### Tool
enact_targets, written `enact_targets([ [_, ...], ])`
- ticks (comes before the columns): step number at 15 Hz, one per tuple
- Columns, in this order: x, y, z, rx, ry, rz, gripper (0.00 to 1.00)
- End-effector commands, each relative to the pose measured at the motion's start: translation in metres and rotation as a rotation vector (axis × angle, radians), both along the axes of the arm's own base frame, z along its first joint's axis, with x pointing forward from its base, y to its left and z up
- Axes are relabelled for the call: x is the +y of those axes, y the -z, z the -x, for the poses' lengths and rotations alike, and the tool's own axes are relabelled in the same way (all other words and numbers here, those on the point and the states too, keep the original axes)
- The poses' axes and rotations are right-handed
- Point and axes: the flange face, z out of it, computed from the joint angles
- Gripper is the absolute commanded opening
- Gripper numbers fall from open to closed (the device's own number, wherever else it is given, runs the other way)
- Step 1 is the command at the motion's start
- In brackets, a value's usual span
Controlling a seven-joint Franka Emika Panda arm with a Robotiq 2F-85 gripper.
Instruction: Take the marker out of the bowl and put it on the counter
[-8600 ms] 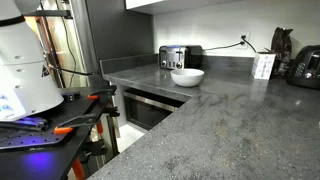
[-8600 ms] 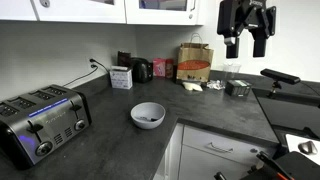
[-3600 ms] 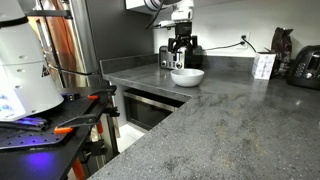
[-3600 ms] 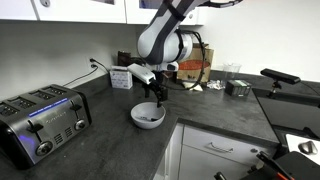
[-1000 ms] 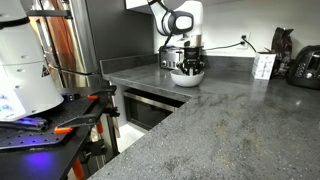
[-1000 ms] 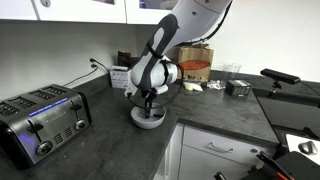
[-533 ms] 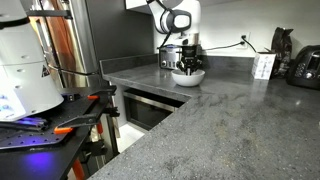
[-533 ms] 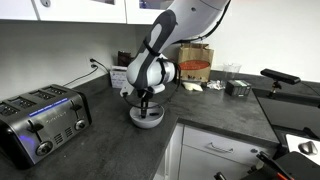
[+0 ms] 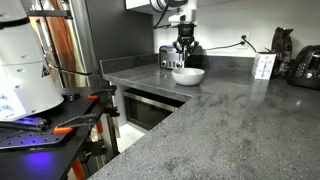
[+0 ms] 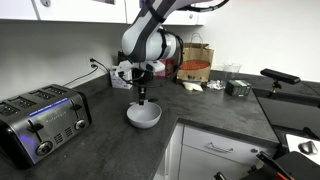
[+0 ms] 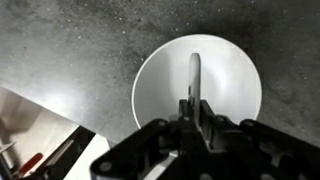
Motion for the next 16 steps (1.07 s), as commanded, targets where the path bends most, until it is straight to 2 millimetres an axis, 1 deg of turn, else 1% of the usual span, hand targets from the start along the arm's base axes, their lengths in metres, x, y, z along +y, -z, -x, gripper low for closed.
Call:
enact_targets([
  [1,-0.038,-0.03,0.006,-0.037,-0.007,0.049,0.03],
  [2,-0.054,-0.034,0.007,-0.055,0.015,0.064,0.03],
  [5,-0.111,-0.031,0.009,-0.089,0.06,0.084,0.03],
  [8,-0.168,-0.02,0.019,-0.105,0.129,0.089,0.03],
  [11,-0.221,0.0,0.034,-0.15,0.227,0.056,0.03],
  [13,-0.248,0.014,0.045,-0.183,0.307,0.009,0.03],
  [16,-0.271,0.028,0.06,-0.223,0.376,-0.022,0.03],
])
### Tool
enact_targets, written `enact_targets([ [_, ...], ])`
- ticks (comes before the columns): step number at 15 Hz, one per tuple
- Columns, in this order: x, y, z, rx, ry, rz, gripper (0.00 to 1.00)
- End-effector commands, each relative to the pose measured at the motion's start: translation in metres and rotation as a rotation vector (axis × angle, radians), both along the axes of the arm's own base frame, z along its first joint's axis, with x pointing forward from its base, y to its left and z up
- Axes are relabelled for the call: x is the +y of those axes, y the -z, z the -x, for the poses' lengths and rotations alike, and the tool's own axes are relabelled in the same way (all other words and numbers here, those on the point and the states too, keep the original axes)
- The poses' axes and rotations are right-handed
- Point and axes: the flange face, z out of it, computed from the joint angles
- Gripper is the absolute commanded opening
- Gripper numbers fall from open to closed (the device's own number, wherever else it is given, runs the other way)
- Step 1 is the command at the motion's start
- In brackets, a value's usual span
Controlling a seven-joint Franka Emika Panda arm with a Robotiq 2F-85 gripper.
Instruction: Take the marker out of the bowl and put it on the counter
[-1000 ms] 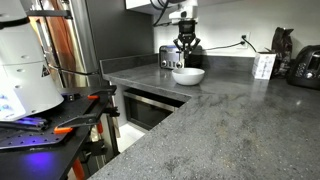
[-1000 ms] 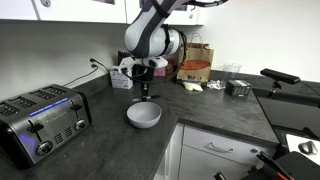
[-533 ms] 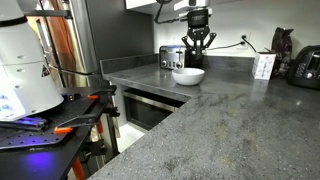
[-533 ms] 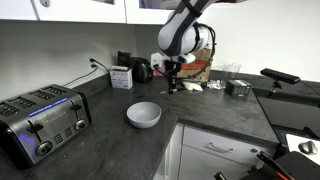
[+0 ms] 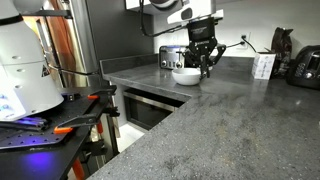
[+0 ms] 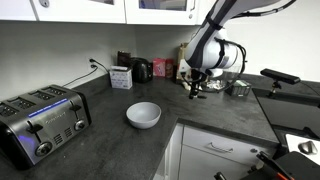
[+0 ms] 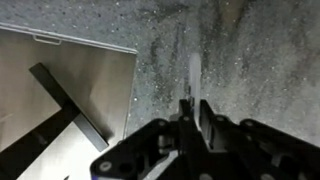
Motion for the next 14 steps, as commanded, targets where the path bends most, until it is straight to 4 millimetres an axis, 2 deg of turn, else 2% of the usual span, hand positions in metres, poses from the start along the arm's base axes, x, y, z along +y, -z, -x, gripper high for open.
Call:
enact_targets([
  [1,-0.013,0.006,0.012,-0.064,0.052,-0.021,0.03],
  [2,-0.017,0.008,0.014,-0.066,0.062,-0.022,0.03],
  [3,-0.023,0.014,0.016,-0.058,0.07,-0.012,0.08],
  [4,-0.026,0.018,0.017,-0.06,0.074,-0.011,0.3],
  [5,-0.032,0.023,0.018,-0.05,0.091,-0.011,0.14],
  [6,-0.036,0.028,0.019,-0.042,0.101,-0.007,0.43],
  [7,-0.039,0.032,0.02,-0.032,0.099,0.005,0.44],
  [10,-0.039,0.046,0.032,0.018,0.025,0.165,0.66],
  [11,-0.034,0.046,0.033,0.035,-0.01,0.214,0.72],
  [14,0.01,0.026,0.025,0.041,-0.182,0.35,0.94],
])
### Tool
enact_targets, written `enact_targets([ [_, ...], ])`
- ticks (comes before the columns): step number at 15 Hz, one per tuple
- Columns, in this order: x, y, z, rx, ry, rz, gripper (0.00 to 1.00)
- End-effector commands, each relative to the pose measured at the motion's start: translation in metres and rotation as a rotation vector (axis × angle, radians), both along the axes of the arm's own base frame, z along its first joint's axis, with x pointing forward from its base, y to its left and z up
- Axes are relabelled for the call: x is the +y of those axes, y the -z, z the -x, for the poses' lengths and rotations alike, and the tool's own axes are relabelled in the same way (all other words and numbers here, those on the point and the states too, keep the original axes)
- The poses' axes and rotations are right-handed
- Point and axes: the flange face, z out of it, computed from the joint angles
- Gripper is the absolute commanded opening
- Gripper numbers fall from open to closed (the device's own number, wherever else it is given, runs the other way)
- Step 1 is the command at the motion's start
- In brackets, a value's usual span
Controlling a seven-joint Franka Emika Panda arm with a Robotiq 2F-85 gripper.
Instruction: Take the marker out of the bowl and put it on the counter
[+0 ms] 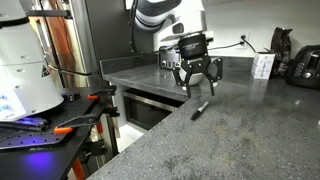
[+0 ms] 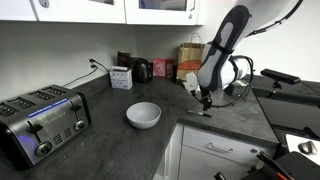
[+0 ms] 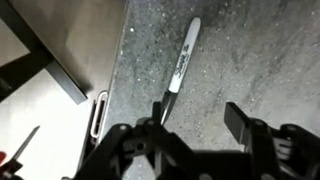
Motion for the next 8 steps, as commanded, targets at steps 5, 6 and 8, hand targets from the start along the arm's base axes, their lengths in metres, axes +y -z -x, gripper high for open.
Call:
enact_targets([
  [5,0.121,-0.078,0.009,0.049,-0.287,0.083,1.0],
  [6,0.133,-0.086,0.015,0.091,-0.323,0.086,1.0],
  [8,0.149,-0.108,0.025,0.157,-0.377,0.106,1.0],
])
